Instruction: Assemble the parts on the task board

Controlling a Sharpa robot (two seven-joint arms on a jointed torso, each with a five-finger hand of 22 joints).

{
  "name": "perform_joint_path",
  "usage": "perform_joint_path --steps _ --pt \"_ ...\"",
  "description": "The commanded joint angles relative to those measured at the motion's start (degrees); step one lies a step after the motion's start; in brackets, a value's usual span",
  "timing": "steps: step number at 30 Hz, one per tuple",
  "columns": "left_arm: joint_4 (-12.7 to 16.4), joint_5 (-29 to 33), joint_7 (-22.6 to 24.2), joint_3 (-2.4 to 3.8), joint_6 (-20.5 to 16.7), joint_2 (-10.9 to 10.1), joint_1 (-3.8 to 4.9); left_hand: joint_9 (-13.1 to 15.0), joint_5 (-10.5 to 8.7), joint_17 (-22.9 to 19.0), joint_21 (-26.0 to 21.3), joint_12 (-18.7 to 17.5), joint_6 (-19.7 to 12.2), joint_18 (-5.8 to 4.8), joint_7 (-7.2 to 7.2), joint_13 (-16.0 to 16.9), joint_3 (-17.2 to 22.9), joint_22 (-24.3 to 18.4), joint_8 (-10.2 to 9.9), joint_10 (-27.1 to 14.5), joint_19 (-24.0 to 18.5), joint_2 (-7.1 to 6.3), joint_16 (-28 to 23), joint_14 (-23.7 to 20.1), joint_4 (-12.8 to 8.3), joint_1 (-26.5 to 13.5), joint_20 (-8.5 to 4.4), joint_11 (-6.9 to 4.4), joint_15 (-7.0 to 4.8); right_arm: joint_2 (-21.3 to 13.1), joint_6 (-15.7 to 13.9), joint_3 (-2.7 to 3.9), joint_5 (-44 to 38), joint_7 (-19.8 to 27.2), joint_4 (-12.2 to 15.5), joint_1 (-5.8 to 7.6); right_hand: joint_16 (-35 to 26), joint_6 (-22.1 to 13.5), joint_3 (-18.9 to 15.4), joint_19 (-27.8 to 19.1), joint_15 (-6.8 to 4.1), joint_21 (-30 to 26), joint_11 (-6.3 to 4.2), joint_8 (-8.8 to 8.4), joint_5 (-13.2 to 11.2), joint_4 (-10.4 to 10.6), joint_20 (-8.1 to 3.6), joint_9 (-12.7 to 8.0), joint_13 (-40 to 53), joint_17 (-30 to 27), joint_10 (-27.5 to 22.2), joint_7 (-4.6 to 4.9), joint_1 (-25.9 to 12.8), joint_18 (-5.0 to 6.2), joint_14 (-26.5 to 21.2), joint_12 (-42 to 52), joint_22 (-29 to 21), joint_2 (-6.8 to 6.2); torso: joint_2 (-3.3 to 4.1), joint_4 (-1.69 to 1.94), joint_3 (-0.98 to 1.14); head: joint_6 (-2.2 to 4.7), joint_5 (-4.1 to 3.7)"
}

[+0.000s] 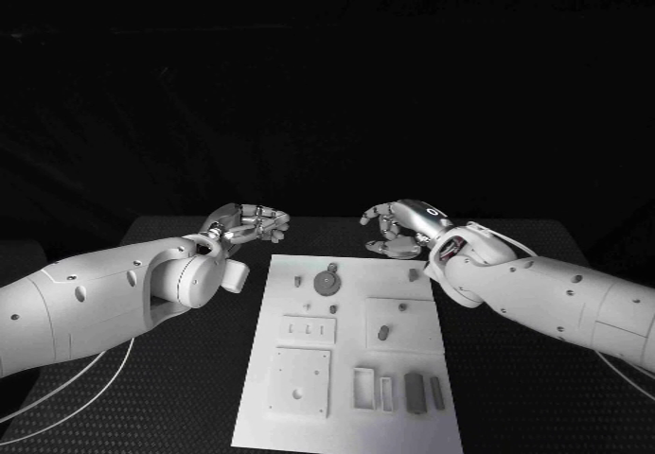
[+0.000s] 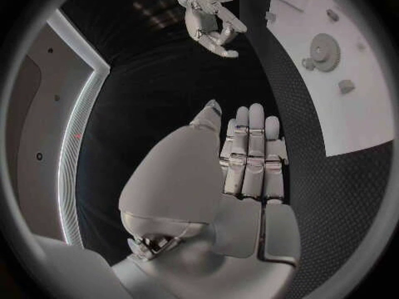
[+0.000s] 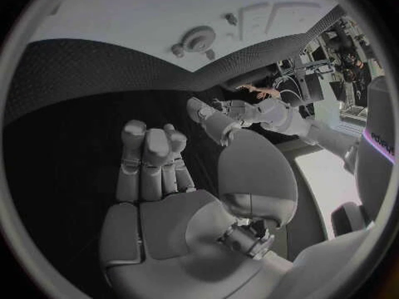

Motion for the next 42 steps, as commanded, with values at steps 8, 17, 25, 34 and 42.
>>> perform_joint_path --steps 8,17,25,34,42 --pt "-2.02 -0.32 1.51 0.05 0.35 0.34 0.05 0.18 -0.21 0.18 0.33 -0.19 0.22 -0.11 0.15 0.01 0.46 -0.09 -0.25 0.16 -0.13 -0.05 -0.28 0.33 -0.2 0.11 -0.32 0.13 0.06 -7.63 14.38 1.83 8.05 4.48 -0.75 0.14 -0.1 3.22 -3.85 -1.34 1.16 -0.05 1.49 1.54 0.99 -0.25 0.26 0.35 0.1 0.63 -1.06 1.59 2.2 0.87 -0.99 0.66 0.15 1.1 -0.51 -1.76 1.25 0.52 0.1" --pt "-2.12 -0.3 1.37 0.02 0.99 0.53 -0.08 0.2 -0.21 0.21 0.35 -0.18 0.27 -0.11 0.13 0.02 0.48 -0.1 -0.24 0.22 -0.13 -0.02 -0.28 0.37 -0.17 0.16 -0.32 0.1 0.05 -7.83 18.2 1.79 7.97 3.85 -5.63 -0.87 -0.77 3.01 -9.27 -3.03 1.1 -0.85 1.42 1.01 2.13 -0.25 1.02 -0.14 -0.22 0.83 -2.61 1.49 3.83 0.87 -2.52 0.35 0.11 0.67 -0.62 -2.31 1.98 0.42 0.06" --pt "-2.14 -0.28 1.3 0.0 1.2 0.56 -0.34 0.21 -0.23 0.22 0.35 -0.22 0.25 -0.13 0.13 0.02 0.46 -0.11 -0.26 0.22 -0.14 -0.03 -0.3 0.36 -0.15 0.14 -0.31 0.11 0.05 -5.27 17.53 1.79 8.17 4.64 -10.72 -3.35 -1.09 2.33 -10.34 -3.75 1.04 -1.33 1.32 0.48 2.23 -0.24 1.42 -0.51 -0.35 0.88 -3.38 1.37 4.77 0.87 -3.25 0.18 0.04 0.47 -0.65 -2.3 2.16 0.06 0.15" --pt "-2.23 -0.28 1.27 0.0 1.45 0.94 -0.45 0.22 -0.28 0.26 0.38 -0.3 0.21 -0.17 0.17 0.02 0.36 -0.13 -0.32 0.2 -0.15 0.01 -0.34 0.36 -0.05 -0.13 -0.29 0.15 0.08 -2.41 16.06 1.79 8.77 5.25 -13.91 -5.38 -1.31 0.99 -10.81 -4.27 0.97 -1.68 1.24 -0.3 2.24 -0.14 1.87 -0.95 -0.45 0.93 -3.98 1.26 5.14 0.87 -3.85 0.1 0.01 -0.15 -0.64 -2.07 1.83 -0.31 0.12" --pt "-2.15 -0.28 1.23 0.0 1.45 0.86 -0.45 0.22 -0.28 0.28 0.38 -0.33 0.18 -0.17 0.18 0.02 0.35 -0.14 -0.35 0.19 -0.16 0.01 -0.35 0.35 -0.08 -0.16 -0.29 0.15 0.08 -1.01 16.14 1.73 8.77 5.33 -14.86 -6.61 -1.3 0.97 -10.81 -4.33 0.97 -1.73 1.23 -0.3 2.15 -0.14 1.95 -0.97 -0.46 0.97 -4.08 1.25 5.23 0.87 -3.94 0.11 0.01 0.12 -0.54 -1.98 1.82 -0.45 0.13"
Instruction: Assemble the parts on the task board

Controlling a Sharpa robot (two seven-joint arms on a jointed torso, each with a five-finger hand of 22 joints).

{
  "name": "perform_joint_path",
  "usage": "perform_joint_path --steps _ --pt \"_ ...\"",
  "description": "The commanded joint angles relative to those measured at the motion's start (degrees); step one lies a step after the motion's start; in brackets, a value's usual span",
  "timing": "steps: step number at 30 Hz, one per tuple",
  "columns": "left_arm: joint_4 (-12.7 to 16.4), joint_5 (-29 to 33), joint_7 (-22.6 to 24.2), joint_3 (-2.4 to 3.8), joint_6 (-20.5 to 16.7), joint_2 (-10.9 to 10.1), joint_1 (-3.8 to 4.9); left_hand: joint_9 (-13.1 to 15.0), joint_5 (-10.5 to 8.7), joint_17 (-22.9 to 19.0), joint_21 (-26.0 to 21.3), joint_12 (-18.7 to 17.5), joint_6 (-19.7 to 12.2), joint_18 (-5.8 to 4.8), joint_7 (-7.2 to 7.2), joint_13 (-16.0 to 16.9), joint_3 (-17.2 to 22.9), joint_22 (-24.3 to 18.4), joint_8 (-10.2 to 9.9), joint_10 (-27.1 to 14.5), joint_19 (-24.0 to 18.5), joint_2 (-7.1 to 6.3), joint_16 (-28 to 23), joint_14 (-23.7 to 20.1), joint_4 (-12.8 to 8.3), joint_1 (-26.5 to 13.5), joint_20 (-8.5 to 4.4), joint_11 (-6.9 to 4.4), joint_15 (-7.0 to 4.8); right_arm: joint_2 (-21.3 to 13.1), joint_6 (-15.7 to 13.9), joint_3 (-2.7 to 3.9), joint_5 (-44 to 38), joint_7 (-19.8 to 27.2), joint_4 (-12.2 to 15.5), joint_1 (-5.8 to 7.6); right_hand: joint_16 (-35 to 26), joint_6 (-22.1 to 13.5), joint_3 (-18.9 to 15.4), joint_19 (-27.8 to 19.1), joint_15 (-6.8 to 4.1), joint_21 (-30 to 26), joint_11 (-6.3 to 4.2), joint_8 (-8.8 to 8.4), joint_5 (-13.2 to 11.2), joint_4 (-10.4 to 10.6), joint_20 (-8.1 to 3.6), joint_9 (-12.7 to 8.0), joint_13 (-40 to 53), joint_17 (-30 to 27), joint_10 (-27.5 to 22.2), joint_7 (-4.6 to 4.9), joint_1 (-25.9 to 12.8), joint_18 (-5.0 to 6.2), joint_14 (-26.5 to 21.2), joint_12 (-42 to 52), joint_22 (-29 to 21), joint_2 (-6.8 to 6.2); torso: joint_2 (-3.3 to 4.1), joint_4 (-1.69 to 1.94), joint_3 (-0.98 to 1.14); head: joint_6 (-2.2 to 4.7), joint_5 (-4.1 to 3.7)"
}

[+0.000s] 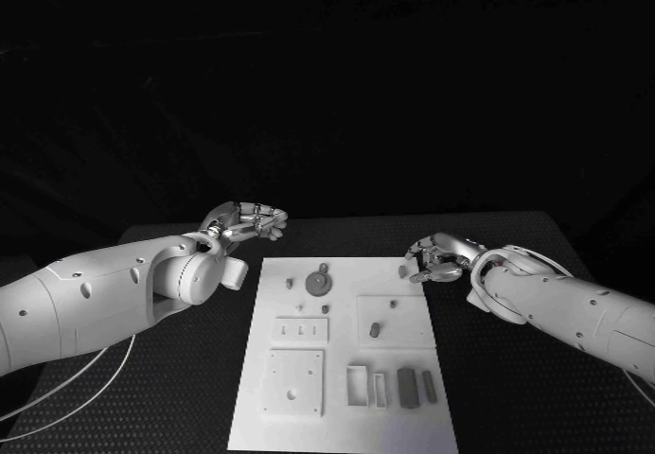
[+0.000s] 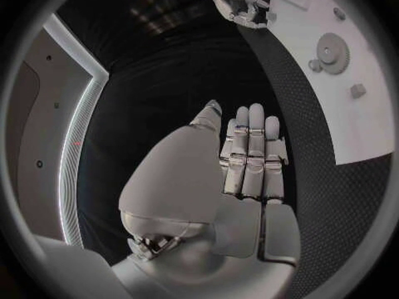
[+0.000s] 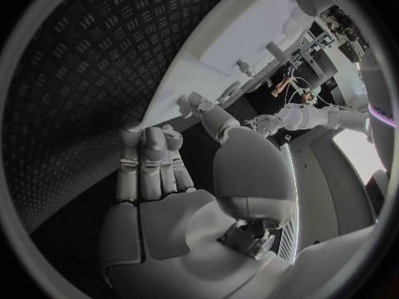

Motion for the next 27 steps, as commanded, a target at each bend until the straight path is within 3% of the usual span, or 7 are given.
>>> perform_joint_path --steps 1,13,15,27 --pt "0.17 -0.19 0.68 0.04 0.93 0.03 0.02 0.06 -0.28 0.06 0.38 -0.34 0.18 -0.16 0.18 0.02 0.19 -0.1 -0.35 0.19 -0.16 0.0 -0.35 0.36 0.07 -0.16 -0.29 0.15 0.08 0.37 0.1 -0.02 0.35 0.89 -0.35 -0.41 -0.24 0.18 -0.25 -0.54 -0.01 -0.36 -0.05 -0.32 0.14 0.01 -0.01 -0.08 -0.05 0.07 -0.32 0.58 0.47 1.03 -0.29 -0.2 -0.05 0.23 0.09 0.02 -0.02 -0.1 0.05" --pt "0.26 -0.19 0.64 0.05 0.94 0.0 0.02 0.07 -0.26 0.08 0.39 -0.37 0.17 -0.15 0.18 0.02 0.21 -0.11 -0.37 0.19 -0.17 0.02 -0.37 0.36 0.03 -0.12 -0.31 0.15 0.07 1.52 -1.11 -0.04 0.18 0.78 -1.22 -1.04 0.08 1.37 0.31 -0.59 0.29 -0.26 0.28 0.25 -1.95 0.04 0.18 0.0 -0.07 0.28 -0.35 0.93 1.21 1.03 -0.29 0.17 0.13 1.64 0.01 -0.05 -0.04 -0.47 0.32" --pt "0.23 -0.19 0.63 0.05 0.98 0.0 0.02 0.07 -0.26 0.08 0.4 -0.37 0.17 -0.15 0.18 0.02 0.21 -0.11 -0.37 0.19 -0.17 0.03 -0.37 0.36 0.02 -0.1 -0.31 0.15 0.07 1.65 -1.4 -0.05 0.18 0.77 -1.23 -1.04 0.15 2.0 1.04 -0.54 0.39 -0.24 0.37 0.47 -3.6 0.1 0.22 -0.02 -0.14 0.31 -0.31 1.02 1.48 1.03 -0.25 0.28 0.16 2.04 0.0 -0.07 -0.04 -0.45 0.42" --pt "0.09 -0.19 0.06 0.05 1.58 0.05 0.03 0.08 -0.28 0.1 0.4 -0.44 0.14 -0.15 0.19 0.01 0.2 -0.13 -0.41 0.16 -0.21 -0.03 -0.42 0.31 0.01 -0.06 -0.31 0.17 0.08 2.28 -1.53 -0.05 0.17 0.54 -1.24 -1.04 0.42 4.9 5.44 0.03 0.4 -0.02 0.37 1.36 -6.89 0.4 0.25 -0.15 -0.49 0.31 0.11 1.0 0.93 1.03 0.19 0.69 0.27 3.47 -0.04 -0.11 -0.07 -0.8 0.84"
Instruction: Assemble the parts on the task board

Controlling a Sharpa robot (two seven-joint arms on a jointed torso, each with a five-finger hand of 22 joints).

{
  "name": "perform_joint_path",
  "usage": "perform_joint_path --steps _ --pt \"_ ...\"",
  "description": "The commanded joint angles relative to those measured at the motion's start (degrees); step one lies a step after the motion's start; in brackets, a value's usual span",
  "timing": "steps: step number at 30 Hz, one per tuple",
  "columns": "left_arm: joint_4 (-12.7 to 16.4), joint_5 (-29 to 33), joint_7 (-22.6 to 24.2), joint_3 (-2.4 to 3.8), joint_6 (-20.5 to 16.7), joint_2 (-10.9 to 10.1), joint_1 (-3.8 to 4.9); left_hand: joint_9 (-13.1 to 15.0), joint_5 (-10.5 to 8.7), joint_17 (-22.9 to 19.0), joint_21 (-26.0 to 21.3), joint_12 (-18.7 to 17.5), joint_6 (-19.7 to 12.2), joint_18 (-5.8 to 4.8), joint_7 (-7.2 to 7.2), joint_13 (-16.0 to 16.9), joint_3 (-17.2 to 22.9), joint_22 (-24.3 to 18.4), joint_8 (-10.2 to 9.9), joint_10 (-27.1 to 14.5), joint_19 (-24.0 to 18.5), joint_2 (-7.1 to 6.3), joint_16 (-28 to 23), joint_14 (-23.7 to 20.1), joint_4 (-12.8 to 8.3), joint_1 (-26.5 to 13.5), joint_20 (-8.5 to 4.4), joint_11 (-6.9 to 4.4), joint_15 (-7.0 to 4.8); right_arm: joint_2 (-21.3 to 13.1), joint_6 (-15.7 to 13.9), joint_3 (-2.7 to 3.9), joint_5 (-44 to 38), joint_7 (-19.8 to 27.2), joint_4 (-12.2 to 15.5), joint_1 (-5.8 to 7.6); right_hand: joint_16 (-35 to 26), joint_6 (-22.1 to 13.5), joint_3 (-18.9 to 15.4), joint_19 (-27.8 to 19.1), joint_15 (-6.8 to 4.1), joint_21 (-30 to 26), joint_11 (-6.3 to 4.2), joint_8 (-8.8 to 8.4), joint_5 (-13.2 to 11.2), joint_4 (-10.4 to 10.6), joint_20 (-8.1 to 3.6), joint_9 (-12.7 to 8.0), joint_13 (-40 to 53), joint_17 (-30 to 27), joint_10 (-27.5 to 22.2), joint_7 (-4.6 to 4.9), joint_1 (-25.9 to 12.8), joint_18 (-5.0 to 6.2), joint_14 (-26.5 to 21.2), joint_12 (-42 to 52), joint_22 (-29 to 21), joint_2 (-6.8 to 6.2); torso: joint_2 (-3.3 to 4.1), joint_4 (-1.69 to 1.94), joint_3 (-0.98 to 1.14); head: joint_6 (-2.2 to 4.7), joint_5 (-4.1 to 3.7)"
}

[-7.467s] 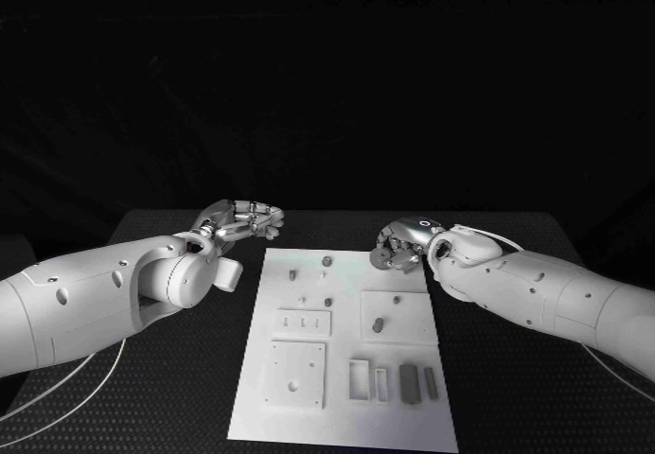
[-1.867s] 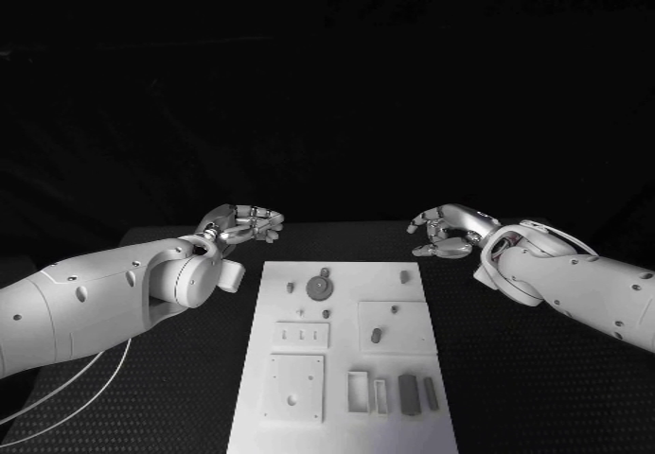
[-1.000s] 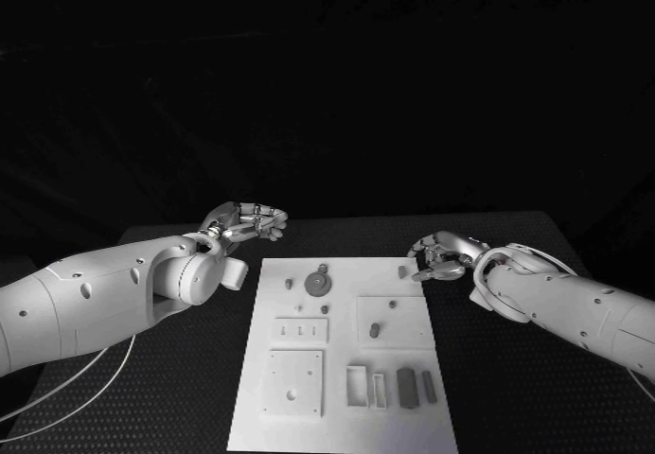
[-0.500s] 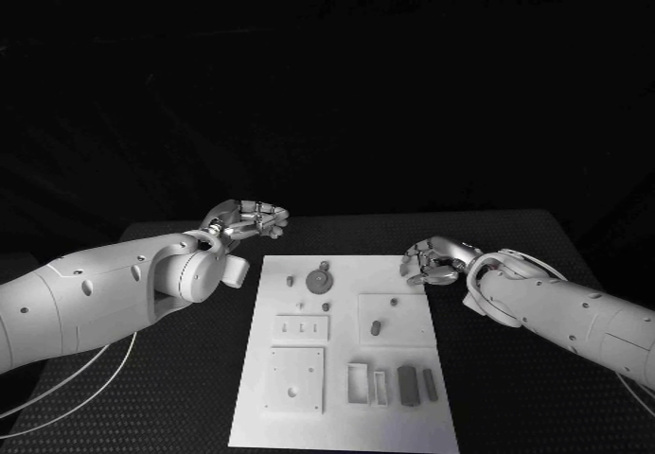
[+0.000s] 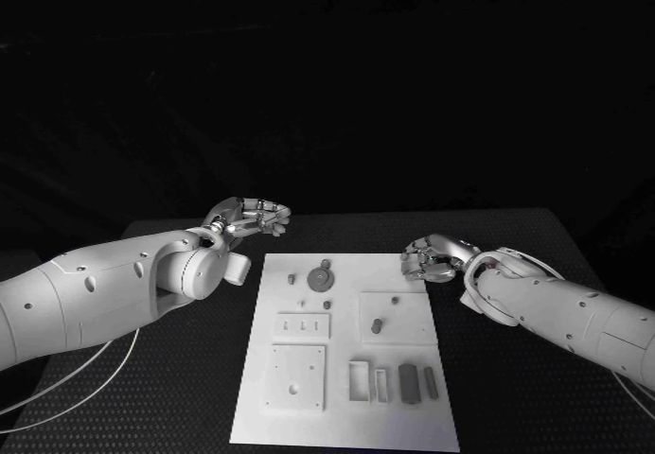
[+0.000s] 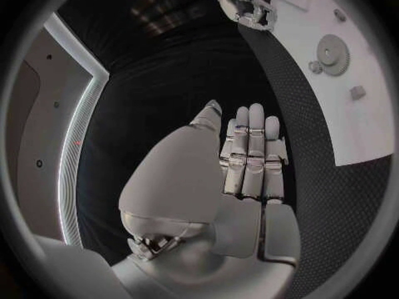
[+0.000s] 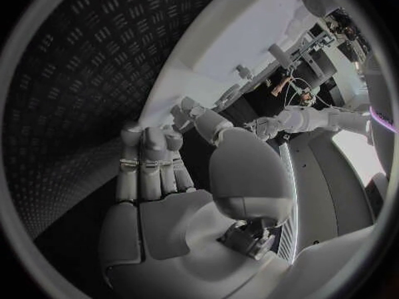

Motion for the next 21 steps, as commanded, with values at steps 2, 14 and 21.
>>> perform_joint_path --steps 2,14,21 --pt "-0.1 -0.18 0.01 0.04 1.49 0.12 0.03 0.09 -0.28 0.06 0.18 -0.22 0.13 -0.15 0.19 0.01 0.2 -0.08 -0.21 0.16 -0.21 -0.03 -0.19 0.31 0.02 -0.06 -0.31 0.17 0.08 0.23 -0.28 -0.01 0.06 0.39 0.07 -0.05 0.36 5.0 1.28 0.27 0.06 0.02 0.07 0.72 -1.22 0.0 0.02 0.12 -0.15 0.02 0.08 1.62 -0.59 0.87 0.43 0.4 0.13 0.8 -0.04 -0.02 -0.02 -0.11 0.87" --pt "-0.4 -0.18 -0.03 0.04 1.45 0.3 0.03 0.1 -0.32 0.07 0.18 -0.27 0.11 -0.16 0.21 0.01 0.19 -0.09 -0.23 0.14 -0.23 -0.04 -0.22 0.28 0.02 -0.06 -0.3 0.19 0.09 0.47 -0.29 -0.01 -0.09 0.21 0.26 -0.05 0.44 6.32 2.1 0.42 -0.33 0.17 -0.34 1.23 -1.56 -0.12 -0.06 0.29 -0.25 0.03 0.24 1.18 -1.05 0.87 0.56 0.52 0.23 0.93 -0.04 -0.02 -0.05 -0.17 0.24" --pt "-0.41 -0.18 -0.06 0.04 1.34 0.26 0.03 0.1 -0.35 0.08 0.19 -0.3 0.1 -0.16 0.21 0.01 0.19 -0.09 -0.25 0.12 -0.24 -0.04 -0.24 0.27 0.01 -0.03 -0.3 0.2 0.1 0.44 -0.32 -0.01 -0.26 0.11 0.32 -0.05 0.45 8.1 2.71 0.43 -0.78 0.25 -0.85 2.01 -1.64 -0.21 -0.18 0.68 -0.38 0.03 0.27 0.62 -1.25 0.87 0.58 0.53 0.32 1.22 -0.05 -0.04 0.01 -0.25 0.27"
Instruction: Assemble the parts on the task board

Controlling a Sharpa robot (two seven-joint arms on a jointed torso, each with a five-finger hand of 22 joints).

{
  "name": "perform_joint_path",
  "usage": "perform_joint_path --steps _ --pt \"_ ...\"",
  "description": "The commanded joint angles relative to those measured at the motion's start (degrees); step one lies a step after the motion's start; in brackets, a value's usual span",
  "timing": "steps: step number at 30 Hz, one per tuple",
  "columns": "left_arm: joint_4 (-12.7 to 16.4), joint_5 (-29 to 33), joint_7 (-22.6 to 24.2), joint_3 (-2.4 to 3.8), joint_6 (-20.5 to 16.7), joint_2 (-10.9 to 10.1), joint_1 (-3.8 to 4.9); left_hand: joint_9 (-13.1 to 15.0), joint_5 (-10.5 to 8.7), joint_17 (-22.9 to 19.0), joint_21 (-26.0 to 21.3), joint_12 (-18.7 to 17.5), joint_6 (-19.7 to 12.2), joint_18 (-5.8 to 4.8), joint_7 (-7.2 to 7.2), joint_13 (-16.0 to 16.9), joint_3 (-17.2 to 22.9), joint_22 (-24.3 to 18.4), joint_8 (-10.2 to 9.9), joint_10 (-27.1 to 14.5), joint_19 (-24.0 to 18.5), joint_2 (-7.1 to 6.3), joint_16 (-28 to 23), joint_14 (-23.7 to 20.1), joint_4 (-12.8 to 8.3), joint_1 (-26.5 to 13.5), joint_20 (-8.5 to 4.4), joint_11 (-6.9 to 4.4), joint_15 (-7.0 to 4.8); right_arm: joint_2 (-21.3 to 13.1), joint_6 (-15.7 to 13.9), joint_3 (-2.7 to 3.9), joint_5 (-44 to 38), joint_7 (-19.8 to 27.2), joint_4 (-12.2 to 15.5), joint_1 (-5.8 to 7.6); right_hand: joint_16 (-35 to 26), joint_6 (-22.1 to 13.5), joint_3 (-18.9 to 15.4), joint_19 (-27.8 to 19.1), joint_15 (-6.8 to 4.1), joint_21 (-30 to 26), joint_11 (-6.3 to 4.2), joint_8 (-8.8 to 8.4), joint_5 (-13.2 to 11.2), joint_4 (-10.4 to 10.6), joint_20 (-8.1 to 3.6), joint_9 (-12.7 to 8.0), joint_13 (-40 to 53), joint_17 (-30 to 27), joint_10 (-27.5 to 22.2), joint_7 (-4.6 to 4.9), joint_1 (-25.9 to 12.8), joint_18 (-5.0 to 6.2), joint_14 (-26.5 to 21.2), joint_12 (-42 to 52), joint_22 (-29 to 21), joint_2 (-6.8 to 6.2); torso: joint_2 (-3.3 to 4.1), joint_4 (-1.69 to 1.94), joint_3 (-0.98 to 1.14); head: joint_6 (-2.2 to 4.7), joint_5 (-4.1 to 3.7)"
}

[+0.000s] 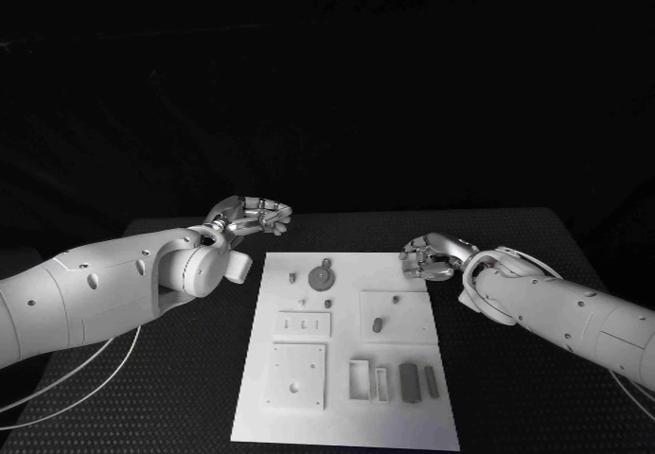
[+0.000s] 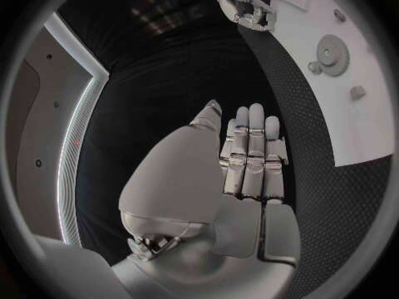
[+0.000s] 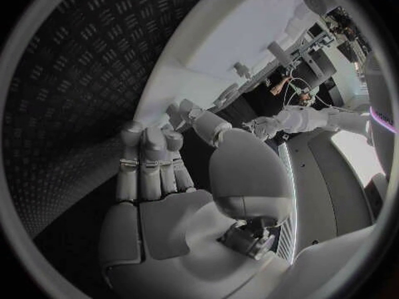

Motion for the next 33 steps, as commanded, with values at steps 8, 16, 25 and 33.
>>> perform_joint_path --steps 8,16,25,33 --pt "0.07 -0.18 0.25 0.05 0.87 0.09 0.03 0.07 -0.37 0.11 0.2 -0.33 0.09 -0.15 0.22 0.0 0.2 -0.1 -0.27 0.11 -0.26 -0.04 -0.26 0.26 0.0 0.01 -0.3 0.2 0.1 0.03 0.37 -0.01 -0.5 0.08 0.28 -0.04 0.31 8.95 0.73 0.43 -0.76 0.3 -1.11 0.94 -0.48 -0.01 -0.24 0.63 -0.19 0.04 -0.01 0.35 -0.58 0.87 0.18 0.32 0.15 0.56 -0.04 -0.03 0.04 -0.14 0.07" --pt "0.05 -0.19 0.25 0.05 0.87 0.09 0.03 0.07 -0.38 0.12 0.2 -0.35 0.08 -0.15 0.22 0.0 0.2 -0.11 -0.28 0.1 -0.26 -0.03 -0.27 0.26 0.0 0.03 -0.3 0.21 0.1 0.09 0.65 -0.01 -1.18 0.1 0.44 -0.04 0.62 10.88 1.01 0.6 -1.28 0.56 -1.75 1.91 -0.52 -0.06 -0.41 1.33 -0.17 0.17 0.4 -0.35 -0.5 0.87 0.51 0.58 0.31 1.25 -0.02 -0.02 0.02 -0.26 0.01" --pt "0.04 -0.2 0.28 0.05 0.85 0.08 0.03 0.08 -0.4 0.14 0.21 -0.38 0.08 -0.15 0.23 0.0 0.21 -0.11 -0.29 0.1 -0.27 -0.03 -0.28 0.25 0.0 0.05 -0.29 0.22 0.11 0.08 0.63 -0.01 -2.05 -0.3 0.53 -0.04 0.88 13.35 0.88 0.91 -2.23 0.94 -2.82 3.23 -0.56 -0.07 -0.68 2.64 -0.04 0.27 0.84 -1.49 -1.0 0.87 0.8 0.77 0.45 1.68 -0.02 0.03 0.0 -0.33 -0.06" --pt "0.08 -0.21 0.3 0.05 0.86 0.06 0.03 0.09 -0.41 0.15 0.21 -0.41 0.07 -0.15 0.23 0.0 0.2 -0.12 -0.31 0.09 -0.29 -0.04 -0.3 0.25 0.0 0.08 -0.29 0.23 0.11 0.05 0.5 -0.01 -2.09 -0.55 0.52 -0.04 0.96 13.44 0.75 1.05 -2.4 1.05 -2.96 3.3 -0.54 -0.13 -0.78 2.91 -0.04 0.29 0.99 -1.62 -1.09 0.87 0.94 0.78 0.47 1.42 -0.02 -0.01 0.01 -0.3 -0.03"
